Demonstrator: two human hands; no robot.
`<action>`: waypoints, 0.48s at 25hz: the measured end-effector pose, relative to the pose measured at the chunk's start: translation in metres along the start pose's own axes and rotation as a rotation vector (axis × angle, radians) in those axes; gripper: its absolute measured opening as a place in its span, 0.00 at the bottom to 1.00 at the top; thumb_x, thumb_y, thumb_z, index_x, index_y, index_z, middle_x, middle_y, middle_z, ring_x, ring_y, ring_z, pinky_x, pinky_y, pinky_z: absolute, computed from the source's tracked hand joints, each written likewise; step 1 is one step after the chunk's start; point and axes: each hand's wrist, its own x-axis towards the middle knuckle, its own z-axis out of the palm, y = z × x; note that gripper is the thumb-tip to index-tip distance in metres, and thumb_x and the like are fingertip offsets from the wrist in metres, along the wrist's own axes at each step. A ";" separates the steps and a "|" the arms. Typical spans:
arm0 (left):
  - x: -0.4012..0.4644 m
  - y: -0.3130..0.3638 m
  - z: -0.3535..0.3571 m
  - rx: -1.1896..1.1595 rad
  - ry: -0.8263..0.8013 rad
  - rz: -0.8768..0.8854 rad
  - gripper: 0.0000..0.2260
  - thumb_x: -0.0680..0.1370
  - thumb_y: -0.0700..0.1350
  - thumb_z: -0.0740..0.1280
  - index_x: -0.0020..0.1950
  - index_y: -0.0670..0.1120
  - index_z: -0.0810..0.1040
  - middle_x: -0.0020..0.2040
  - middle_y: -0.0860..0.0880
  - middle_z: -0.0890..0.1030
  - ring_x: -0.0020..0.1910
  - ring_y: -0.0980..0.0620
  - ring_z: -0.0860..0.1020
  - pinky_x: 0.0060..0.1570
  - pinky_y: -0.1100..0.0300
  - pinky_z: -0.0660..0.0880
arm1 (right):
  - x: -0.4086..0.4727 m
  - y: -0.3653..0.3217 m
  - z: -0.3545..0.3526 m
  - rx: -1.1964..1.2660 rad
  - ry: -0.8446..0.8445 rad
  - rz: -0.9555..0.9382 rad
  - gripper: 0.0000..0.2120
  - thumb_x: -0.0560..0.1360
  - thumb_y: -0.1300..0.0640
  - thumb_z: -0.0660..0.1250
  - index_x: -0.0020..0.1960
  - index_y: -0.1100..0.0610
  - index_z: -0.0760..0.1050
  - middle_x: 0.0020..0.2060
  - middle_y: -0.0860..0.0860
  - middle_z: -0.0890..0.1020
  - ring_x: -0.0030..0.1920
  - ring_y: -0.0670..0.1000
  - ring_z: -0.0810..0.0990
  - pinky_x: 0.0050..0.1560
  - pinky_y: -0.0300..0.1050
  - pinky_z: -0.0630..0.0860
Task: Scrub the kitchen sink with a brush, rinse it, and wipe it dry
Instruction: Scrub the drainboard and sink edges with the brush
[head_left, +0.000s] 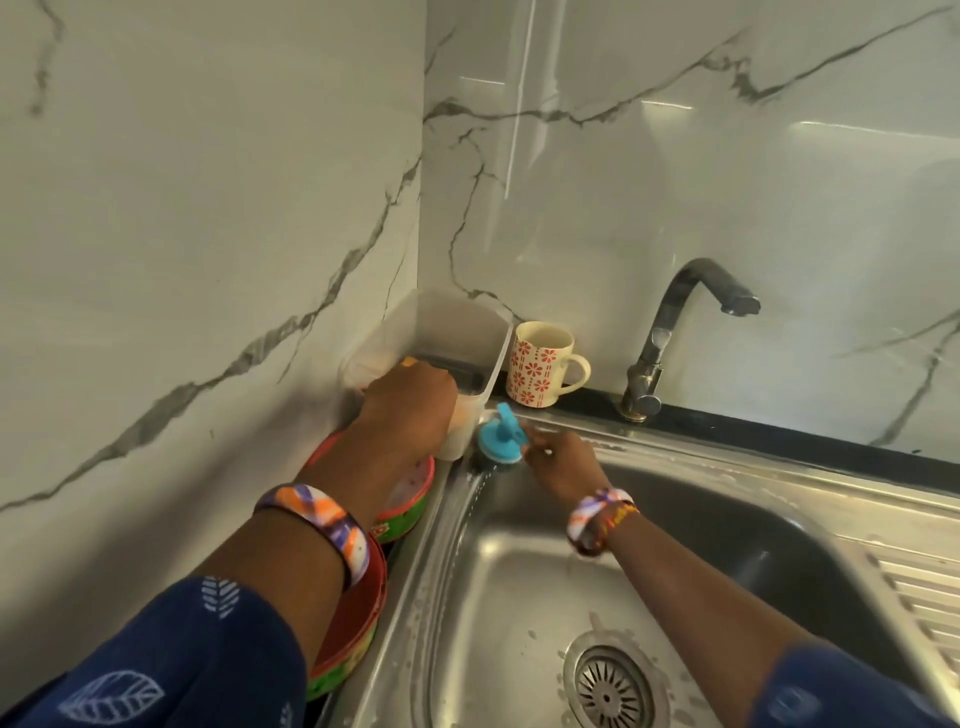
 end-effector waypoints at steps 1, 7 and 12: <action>-0.001 0.001 -0.001 -0.005 -0.012 -0.006 0.13 0.80 0.41 0.61 0.64 0.41 0.73 0.63 0.42 0.73 0.63 0.44 0.73 0.57 0.53 0.72 | 0.014 -0.005 0.000 -0.004 0.048 0.036 0.17 0.79 0.58 0.58 0.67 0.56 0.72 0.59 0.57 0.79 0.59 0.57 0.78 0.58 0.44 0.73; -0.006 0.009 0.001 0.022 -0.004 -0.035 0.14 0.80 0.39 0.60 0.65 0.41 0.72 0.64 0.43 0.74 0.63 0.45 0.74 0.57 0.55 0.72 | 0.025 -0.011 0.009 -0.103 0.093 0.030 0.17 0.79 0.58 0.57 0.66 0.55 0.72 0.60 0.59 0.78 0.60 0.60 0.76 0.58 0.48 0.73; -0.012 0.024 0.005 0.112 -0.014 -0.043 0.18 0.79 0.42 0.60 0.69 0.41 0.69 0.71 0.41 0.65 0.70 0.43 0.65 0.65 0.51 0.66 | -0.019 0.083 -0.060 -0.229 0.310 0.340 0.16 0.80 0.56 0.56 0.65 0.56 0.74 0.56 0.62 0.80 0.57 0.62 0.78 0.52 0.50 0.74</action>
